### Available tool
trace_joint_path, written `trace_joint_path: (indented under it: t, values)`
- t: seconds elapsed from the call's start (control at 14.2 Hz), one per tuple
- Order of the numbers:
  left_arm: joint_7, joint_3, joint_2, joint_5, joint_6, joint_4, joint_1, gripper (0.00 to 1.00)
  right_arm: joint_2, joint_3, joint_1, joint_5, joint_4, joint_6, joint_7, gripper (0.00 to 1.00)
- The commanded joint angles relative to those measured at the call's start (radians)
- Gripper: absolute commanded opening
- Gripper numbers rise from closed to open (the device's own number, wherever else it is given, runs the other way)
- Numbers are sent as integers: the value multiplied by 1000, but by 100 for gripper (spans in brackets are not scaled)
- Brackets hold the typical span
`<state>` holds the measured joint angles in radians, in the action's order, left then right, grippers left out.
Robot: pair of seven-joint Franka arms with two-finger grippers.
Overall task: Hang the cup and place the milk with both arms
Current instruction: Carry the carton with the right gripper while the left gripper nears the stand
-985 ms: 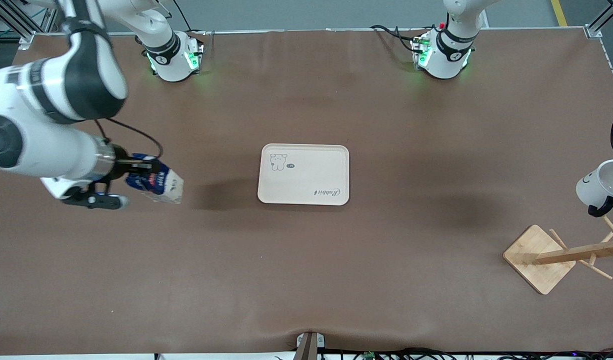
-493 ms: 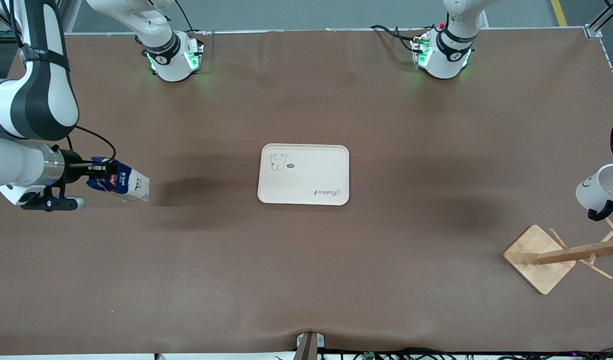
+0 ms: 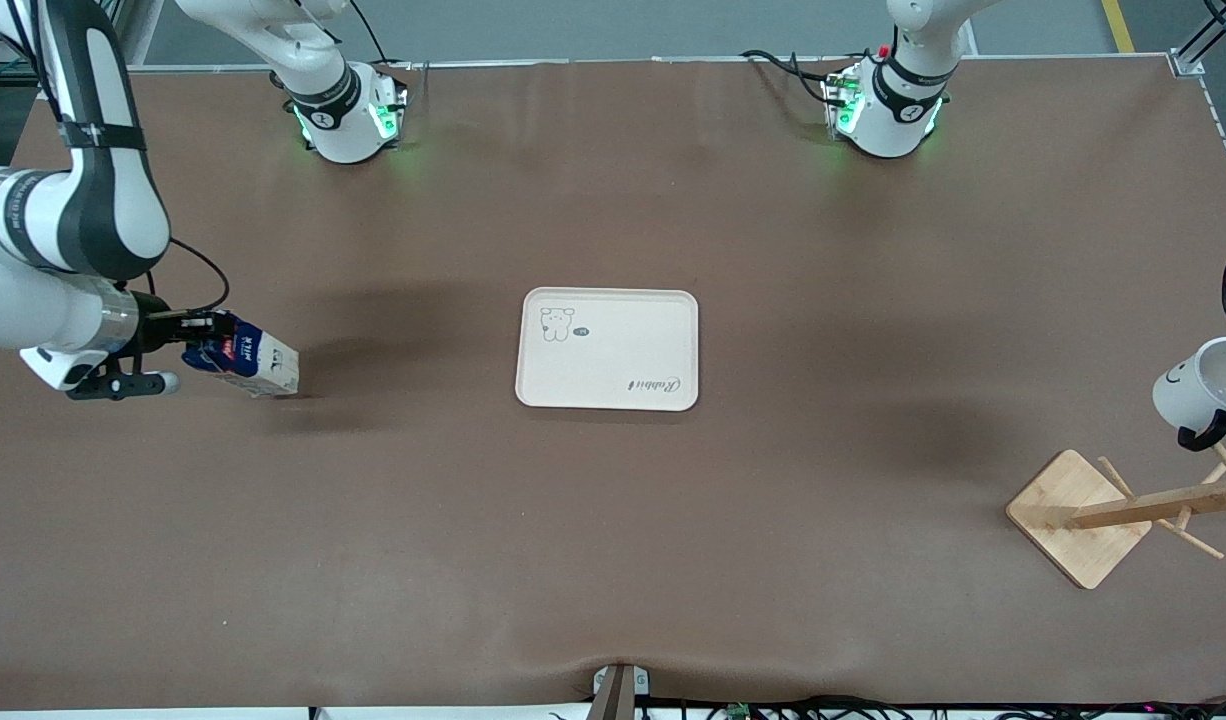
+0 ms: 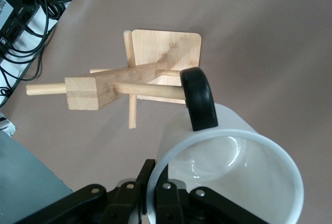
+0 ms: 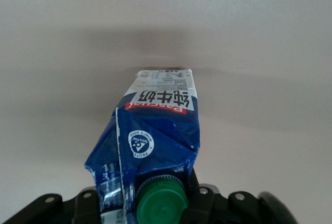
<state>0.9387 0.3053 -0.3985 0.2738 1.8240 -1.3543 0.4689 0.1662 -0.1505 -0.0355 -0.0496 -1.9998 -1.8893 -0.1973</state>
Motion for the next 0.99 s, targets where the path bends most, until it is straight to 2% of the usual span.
trace_joint_path:
  t: [0.0,0.28,0.35,0.42,0.49,0.56,0.7,0.77,0.91]
  values:
    - [14,-2,-26,-8,8,35,-1,0,-59,16,20,31,-88,-47,-7,0]
    - [6,0,-43,-10,41,35,1,0,-54,16,54,51,-142,-131,-30,0]
    - [3,0,-46,-13,41,35,1,0,-54,16,54,51,-148,-136,-28,11]
    - [2,-2,-48,-28,43,37,2,3,-53,16,55,51,-149,-139,-28,52]
    - [0,-2,-48,-44,43,37,5,13,-53,16,57,51,-149,-139,-27,85]
    - [-7,-2,-48,-53,43,37,7,38,-51,16,60,51,-149,-137,-27,100]
    - [-47,-2,-46,-54,41,37,5,87,-51,16,60,51,-145,-126,-27,100]
    - [-63,0,-46,-56,41,37,5,100,-51,17,60,51,-143,-123,-27,100]
    - [-101,-2,-40,-103,28,35,5,100,-51,17,60,51,-131,-91,-27,100]
